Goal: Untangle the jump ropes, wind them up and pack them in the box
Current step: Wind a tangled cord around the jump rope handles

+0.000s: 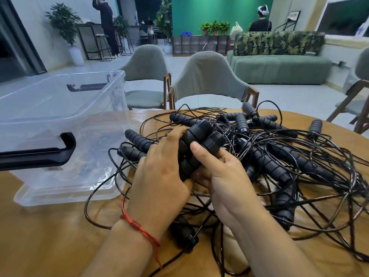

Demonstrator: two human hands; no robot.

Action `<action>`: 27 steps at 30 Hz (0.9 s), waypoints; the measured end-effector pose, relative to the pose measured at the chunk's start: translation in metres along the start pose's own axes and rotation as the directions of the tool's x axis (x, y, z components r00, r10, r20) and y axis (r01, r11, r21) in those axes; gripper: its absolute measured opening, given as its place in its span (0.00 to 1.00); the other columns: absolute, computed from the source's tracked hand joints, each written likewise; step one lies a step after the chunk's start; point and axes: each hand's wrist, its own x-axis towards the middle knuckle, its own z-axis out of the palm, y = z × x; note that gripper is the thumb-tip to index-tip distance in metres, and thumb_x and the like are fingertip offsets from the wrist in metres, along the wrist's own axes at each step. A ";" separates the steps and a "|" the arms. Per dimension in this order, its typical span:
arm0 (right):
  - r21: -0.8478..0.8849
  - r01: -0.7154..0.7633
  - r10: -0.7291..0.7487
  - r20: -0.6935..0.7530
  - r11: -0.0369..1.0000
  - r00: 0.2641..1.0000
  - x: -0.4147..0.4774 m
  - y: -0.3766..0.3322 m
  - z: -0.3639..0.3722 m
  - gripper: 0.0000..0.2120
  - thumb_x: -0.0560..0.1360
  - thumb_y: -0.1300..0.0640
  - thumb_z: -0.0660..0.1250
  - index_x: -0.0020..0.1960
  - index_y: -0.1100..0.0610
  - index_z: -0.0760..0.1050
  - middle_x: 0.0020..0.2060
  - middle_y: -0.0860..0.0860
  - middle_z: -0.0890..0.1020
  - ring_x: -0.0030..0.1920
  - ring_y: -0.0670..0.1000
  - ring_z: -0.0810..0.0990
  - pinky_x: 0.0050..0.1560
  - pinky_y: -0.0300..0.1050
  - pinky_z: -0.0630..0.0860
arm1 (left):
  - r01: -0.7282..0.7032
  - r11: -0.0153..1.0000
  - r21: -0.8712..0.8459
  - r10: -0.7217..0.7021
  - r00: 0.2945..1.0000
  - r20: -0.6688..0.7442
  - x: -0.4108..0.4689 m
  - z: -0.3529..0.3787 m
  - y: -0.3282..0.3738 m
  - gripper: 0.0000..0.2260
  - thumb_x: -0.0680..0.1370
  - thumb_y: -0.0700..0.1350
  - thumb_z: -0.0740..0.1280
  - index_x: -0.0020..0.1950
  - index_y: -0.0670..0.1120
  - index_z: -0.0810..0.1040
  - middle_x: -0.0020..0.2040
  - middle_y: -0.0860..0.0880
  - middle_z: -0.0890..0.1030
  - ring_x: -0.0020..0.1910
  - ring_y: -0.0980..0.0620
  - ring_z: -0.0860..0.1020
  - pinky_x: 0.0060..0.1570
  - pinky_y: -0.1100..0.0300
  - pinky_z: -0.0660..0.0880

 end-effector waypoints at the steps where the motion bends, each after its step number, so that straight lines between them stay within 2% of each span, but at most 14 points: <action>1: -0.007 0.003 -0.003 0.007 1.000 1.000 0.000 -0.001 0.000 0.12 0.78 0.58 0.74 0.61 0.57 0.85 0.54 0.58 0.89 0.56 0.58 0.88 0.52 0.48 0.84 | 0.005 1.000 0.015 -0.004 1.000 -0.009 0.000 0.000 0.000 0.38 0.70 0.44 0.78 0.76 0.57 0.65 0.53 0.60 0.67 0.54 0.50 0.73 0.48 0.53 0.69; 4: -0.010 0.032 -0.031 0.034 0.999 0.999 0.000 -0.001 0.000 0.10 0.77 0.60 0.75 0.58 0.58 0.85 0.52 0.57 0.89 0.56 0.58 0.88 0.54 0.47 0.85 | 0.005 0.997 0.074 -0.004 1.000 -0.013 -0.001 0.002 -0.002 0.36 0.69 0.42 0.76 0.74 0.54 0.67 0.53 0.58 0.69 0.53 0.49 0.72 0.47 0.53 0.68; 7: -0.092 0.058 -0.055 0.032 0.994 0.998 -0.001 0.003 0.000 0.09 0.76 0.59 0.76 0.56 0.56 0.86 0.51 0.55 0.89 0.55 0.55 0.88 0.56 0.47 0.84 | 0.043 0.989 0.140 -0.043 0.999 -0.005 -0.001 0.004 -0.003 0.35 0.67 0.44 0.75 0.73 0.54 0.67 0.57 0.54 0.75 0.54 0.47 0.72 0.49 0.49 0.70; 11: -0.185 0.067 -0.064 0.025 0.980 0.998 -0.003 0.009 0.002 0.07 0.77 0.58 0.77 0.55 0.56 0.87 0.50 0.55 0.90 0.56 0.59 0.88 0.60 0.54 0.85 | 0.073 0.971 0.228 -0.065 0.997 -0.042 -0.001 0.006 -0.004 0.35 0.66 0.43 0.73 0.72 0.53 0.68 0.56 0.50 0.75 0.54 0.43 0.72 0.50 0.46 0.71; 20: -0.189 0.074 -0.065 0.051 0.979 0.997 -0.004 0.007 0.005 0.08 0.77 0.58 0.77 0.56 0.55 0.86 0.50 0.54 0.90 0.54 0.55 0.89 0.57 0.49 0.85 | 0.073 0.951 0.300 -0.055 0.996 -0.068 -0.003 0.010 -0.003 0.35 0.67 0.44 0.75 0.73 0.52 0.69 0.55 0.49 0.75 0.54 0.43 0.72 0.49 0.46 0.71; 22: -0.285 0.053 -0.041 0.049 0.957 0.998 -0.004 0.004 0.006 0.07 0.78 0.54 0.77 0.55 0.53 0.86 0.48 0.51 0.90 0.53 0.52 0.89 0.56 0.48 0.85 | 0.075 0.954 0.291 -0.058 0.996 -0.066 -0.003 0.010 -0.005 0.34 0.66 0.45 0.75 0.71 0.51 0.70 0.54 0.49 0.76 0.53 0.42 0.72 0.48 0.46 0.71; 23: -0.387 0.049 -0.035 0.045 0.921 0.998 -0.004 0.001 0.005 0.06 0.78 0.50 0.76 0.53 0.51 0.87 0.47 0.48 0.90 0.51 0.49 0.89 0.57 0.50 0.85 | 0.078 0.955 0.287 -0.062 0.996 -0.064 -0.002 0.010 -0.007 0.33 0.66 0.45 0.75 0.70 0.51 0.70 0.53 0.48 0.76 0.52 0.42 0.73 0.47 0.46 0.72; 25: -0.642 0.068 -0.061 0.032 0.763 0.998 -0.001 -0.004 0.000 0.15 0.77 0.36 0.73 0.48 0.47 0.86 0.40 0.46 0.89 0.44 0.47 0.89 0.55 0.57 0.85 | 0.083 0.953 0.290 -0.071 0.996 -0.052 0.001 0.007 -0.012 0.33 0.64 0.46 0.76 0.68 0.50 0.71 0.52 0.49 0.77 0.51 0.41 0.74 0.46 0.47 0.73; 27: -0.828 0.140 -0.229 0.014 0.542 0.973 0.000 -0.012 -0.008 0.25 0.75 0.27 0.68 0.42 0.48 0.85 0.32 0.44 0.86 0.36 0.47 0.86 0.47 0.56 0.84 | 0.079 0.952 0.296 -0.071 0.997 -0.039 0.004 0.002 -0.016 0.34 0.60 0.45 0.77 0.66 0.51 0.72 0.51 0.49 0.78 0.49 0.42 0.75 0.44 0.49 0.72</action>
